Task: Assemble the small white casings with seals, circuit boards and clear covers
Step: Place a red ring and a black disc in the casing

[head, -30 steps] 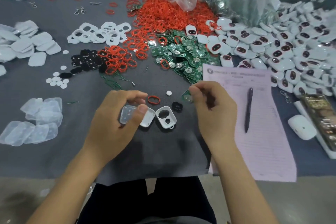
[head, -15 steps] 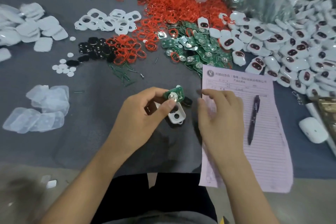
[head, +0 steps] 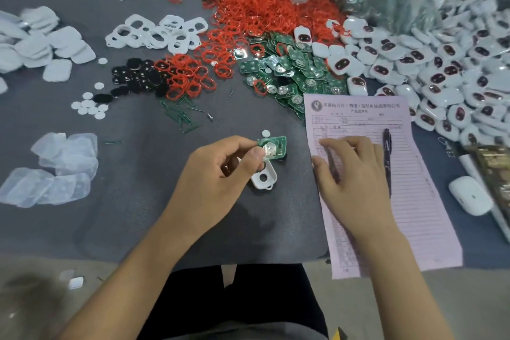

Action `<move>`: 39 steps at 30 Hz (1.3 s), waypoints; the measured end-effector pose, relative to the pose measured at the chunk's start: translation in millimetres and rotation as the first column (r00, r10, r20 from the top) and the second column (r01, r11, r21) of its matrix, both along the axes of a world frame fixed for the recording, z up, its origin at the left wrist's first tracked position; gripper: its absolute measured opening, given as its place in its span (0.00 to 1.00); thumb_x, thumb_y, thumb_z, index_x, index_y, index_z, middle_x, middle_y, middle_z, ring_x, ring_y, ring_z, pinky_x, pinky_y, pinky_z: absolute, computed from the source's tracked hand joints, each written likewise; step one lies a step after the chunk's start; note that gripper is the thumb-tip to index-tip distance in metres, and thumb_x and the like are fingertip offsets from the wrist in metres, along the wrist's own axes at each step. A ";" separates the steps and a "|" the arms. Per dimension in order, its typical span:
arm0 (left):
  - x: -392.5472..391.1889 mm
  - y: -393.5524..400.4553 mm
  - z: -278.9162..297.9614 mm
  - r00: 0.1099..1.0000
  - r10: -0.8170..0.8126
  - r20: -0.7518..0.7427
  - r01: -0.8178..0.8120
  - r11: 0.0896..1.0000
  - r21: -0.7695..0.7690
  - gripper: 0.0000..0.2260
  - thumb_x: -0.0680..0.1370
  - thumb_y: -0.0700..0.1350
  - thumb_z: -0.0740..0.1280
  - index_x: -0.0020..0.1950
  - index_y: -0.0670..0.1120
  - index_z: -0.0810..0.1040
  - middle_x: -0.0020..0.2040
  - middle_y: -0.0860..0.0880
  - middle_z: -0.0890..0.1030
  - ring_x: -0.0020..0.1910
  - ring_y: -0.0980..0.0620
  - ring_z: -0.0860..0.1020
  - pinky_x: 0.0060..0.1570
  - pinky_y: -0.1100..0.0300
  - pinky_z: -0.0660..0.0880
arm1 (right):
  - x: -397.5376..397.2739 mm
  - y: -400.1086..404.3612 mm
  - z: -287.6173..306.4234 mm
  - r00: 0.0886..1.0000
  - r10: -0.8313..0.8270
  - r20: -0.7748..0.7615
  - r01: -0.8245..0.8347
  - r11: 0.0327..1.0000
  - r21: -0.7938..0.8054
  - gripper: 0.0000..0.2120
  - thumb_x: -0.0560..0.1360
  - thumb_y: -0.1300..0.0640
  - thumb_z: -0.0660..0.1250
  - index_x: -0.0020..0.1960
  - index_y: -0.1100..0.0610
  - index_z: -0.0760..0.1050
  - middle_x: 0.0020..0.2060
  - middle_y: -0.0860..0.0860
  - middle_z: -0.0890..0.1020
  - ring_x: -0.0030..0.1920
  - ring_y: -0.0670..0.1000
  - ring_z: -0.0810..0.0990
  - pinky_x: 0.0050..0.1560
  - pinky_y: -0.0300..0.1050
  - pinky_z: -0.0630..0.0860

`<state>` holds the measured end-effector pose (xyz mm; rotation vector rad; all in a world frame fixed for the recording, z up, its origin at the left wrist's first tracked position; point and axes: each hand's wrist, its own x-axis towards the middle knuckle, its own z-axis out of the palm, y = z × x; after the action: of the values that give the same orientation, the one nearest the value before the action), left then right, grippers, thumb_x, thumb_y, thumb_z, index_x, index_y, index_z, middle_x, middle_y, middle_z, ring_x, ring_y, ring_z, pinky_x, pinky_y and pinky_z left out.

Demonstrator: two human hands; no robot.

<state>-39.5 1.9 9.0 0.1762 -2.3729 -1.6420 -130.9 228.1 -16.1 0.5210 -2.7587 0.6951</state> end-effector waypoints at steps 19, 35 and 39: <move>-3.0 -22.4 -3.5 0.993 0.115 -0.024 -0.108 0.970 0.217 0.08 0.86 0.49 0.64 0.52 0.52 0.81 0.35 0.58 0.79 0.31 0.58 0.73 0.32 0.62 0.72 | 26.2 -97.7 16.5 0.750 0.535 0.390 0.041 0.550 -0.834 0.07 0.79 0.52 0.70 0.46 0.53 0.83 0.31 0.50 0.81 0.29 0.50 0.78 0.29 0.45 0.75; -11.7 -9.0 -0.8 0.997 0.062 -0.054 -0.035 0.916 0.399 0.08 0.80 0.48 0.67 0.47 0.45 0.81 0.36 0.55 0.82 0.36 0.58 0.79 0.42 0.66 0.76 | 30.2 -94.8 18.8 0.746 0.592 0.307 0.077 0.381 -0.921 0.05 0.78 0.59 0.72 0.44 0.52 0.84 0.33 0.52 0.83 0.31 0.49 0.80 0.27 0.41 0.77; -13.6 -3.0 2.0 0.996 0.073 -0.044 -0.043 0.876 0.481 0.09 0.79 0.46 0.67 0.47 0.41 0.81 0.34 0.55 0.81 0.34 0.58 0.78 0.40 0.66 0.76 | 27.6 -92.0 17.3 0.713 0.626 0.316 0.112 0.344 -0.932 0.03 0.75 0.53 0.74 0.44 0.52 0.84 0.33 0.54 0.82 0.32 0.49 0.81 0.31 0.42 0.79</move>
<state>-53.1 -1.2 11.1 0.2783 -1.8499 -2.1437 -103.4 136.1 1.2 0.5230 -2.0776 2.7460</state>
